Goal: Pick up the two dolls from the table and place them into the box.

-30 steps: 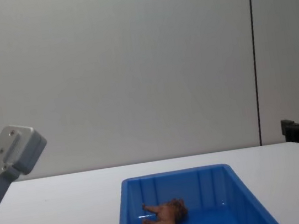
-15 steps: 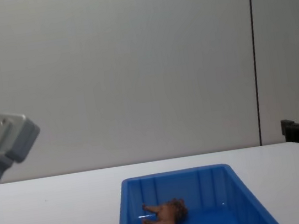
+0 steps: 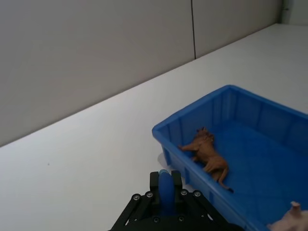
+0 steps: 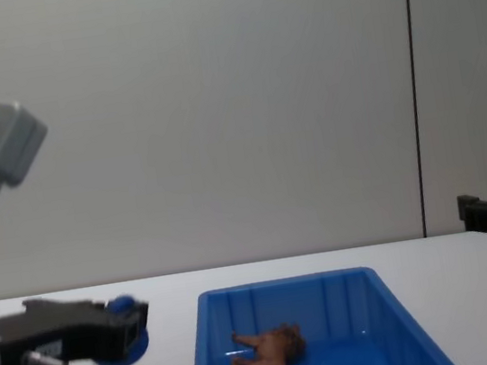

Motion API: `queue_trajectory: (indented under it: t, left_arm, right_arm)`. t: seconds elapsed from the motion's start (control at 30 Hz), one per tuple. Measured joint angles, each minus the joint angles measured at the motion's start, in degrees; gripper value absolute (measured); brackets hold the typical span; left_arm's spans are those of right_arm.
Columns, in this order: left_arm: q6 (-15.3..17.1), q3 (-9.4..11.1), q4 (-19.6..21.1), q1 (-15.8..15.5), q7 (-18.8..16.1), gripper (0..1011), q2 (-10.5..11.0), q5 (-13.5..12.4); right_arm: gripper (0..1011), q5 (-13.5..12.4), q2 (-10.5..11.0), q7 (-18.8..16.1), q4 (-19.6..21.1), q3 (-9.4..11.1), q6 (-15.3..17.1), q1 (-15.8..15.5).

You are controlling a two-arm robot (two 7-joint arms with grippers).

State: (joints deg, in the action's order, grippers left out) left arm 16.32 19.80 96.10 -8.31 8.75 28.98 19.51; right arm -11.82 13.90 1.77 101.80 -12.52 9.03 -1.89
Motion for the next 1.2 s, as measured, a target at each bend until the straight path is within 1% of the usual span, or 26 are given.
queue_trajectory:
  t: [0.03, 0.3, 0.4, 0.53, 0.6, 0.63, 0.67, 0.7, 0.77, 0.83, 0.87, 0.9, 1.0, 1.03, 1.07, 1.13, 1.2]
  left_arm:
    - [0.0, 0.0, 0.0, 0.0, 0.0, 140, 0.0, 0.0]
    - [-1.2, -0.1, 1.5, -1.4, 4.4, 106, -0.5, -0.4]
    - [-1.7, 0.2, 1.8, -2.4, 6.8, 106, -1.2, -0.5]
    - [-2.0, 0.5, 1.8, -3.1, 8.9, 106, -1.9, -0.6]
    - [-2.3, 0.9, 1.7, -4.1, 10.9, 111, -2.7, -0.8]
    - [-2.3, 0.9, 1.7, -4.1, 10.9, 130, -2.7, -0.8]
    - [-2.4, 1.1, 1.6, -4.5, 11.9, 175, -3.2, -0.9]
    - [-2.5, 1.3, 1.4, -4.9, 12.9, 195, -3.6, -1.0]
    - [-2.5, 1.5, 1.3, -5.2, 13.3, 250, -3.9, -1.0]
    - [-2.6, 2.0, 0.7, -6.2, 15.0, 322, -5.0, -1.3]
    - [-2.6, 2.1, 0.6, -6.4, 15.4, 322, -5.2, -1.3]
    - [-2.6, 2.2, 0.5, -6.6, 15.7, 381, -5.4, -1.3]
    - [-2.7, 2.5, 0.2, -7.2, 16.9, 462, -6.1, -1.5]
    - [-2.7, 2.6, 0.1, -7.4, 17.1, 518, -6.2, -1.5]
    - [-2.7, 2.7, 0.0, -7.6, 17.6, 518, -6.5, -1.5]
    - [-2.7, 2.8, -0.1, -7.8, 17.9, 600, -6.7, -1.6]
    - [-2.8, 3.0, -0.3, -8.1, 18.4, 639, -7.0, -1.6]
  right_arm:
    - [1001, 0.0, 0.0, 0.0, 0.0, 0.0, 0.0, 0.0]
    - [1001, 0.0, 0.0, 0.0, 0.0, 0.0, 0.0, 0.0]
    - [1001, 0.0, 0.0, 0.0, 0.0, 0.0, 0.0, 0.0]
    - [1001, 0.0, 0.0, 0.0, 0.0, 0.0, 0.0, 0.0]
    - [1001, 0.0, 0.0, 0.0, 0.0, 0.0, 0.0, 0.0]
    - [1001, 0.0, 0.0, 0.0, 0.0, 0.0, 0.0, 0.0]
    - [1001, 0.0, 0.0, 0.0, 0.0, 0.0, 0.0, 0.0]
    - [1001, 0.0, 0.0, 0.0, 0.0, 0.0, 0.0, 0.0]
    - [1001, 0.0, 0.0, 0.0, 0.0, 0.0, 0.0, 0.0]
    - [1001, 0.0, 0.0, 0.0, 0.0, 0.0, 0.0, 0.0]
    - [1001, 0.0, 0.0, 0.0, 0.0, 0.0, 0.0, 0.0]
    - [1001, 0.0, 0.0, 0.0, 0.0, 0.0, 0.0, 0.0]
    - [1001, 0.0, 0.0, 0.0, 0.0, 0.0, 0.0, 0.0]
    - [1001, 0.0, 0.0, 0.0, 0.0, 0.0, 0.0, 0.0]
    - [1001, 0.0, 0.0, 0.0, 0.0, 0.0, 0.0, 0.0]
    - [1001, 0.0, 0.0, 0.0, 0.0, 0.0, 0.0, 0.0]
    - [1001, 0.0, 0.0, 0.0, 0.0, 0.0, 0.0, 0.0]
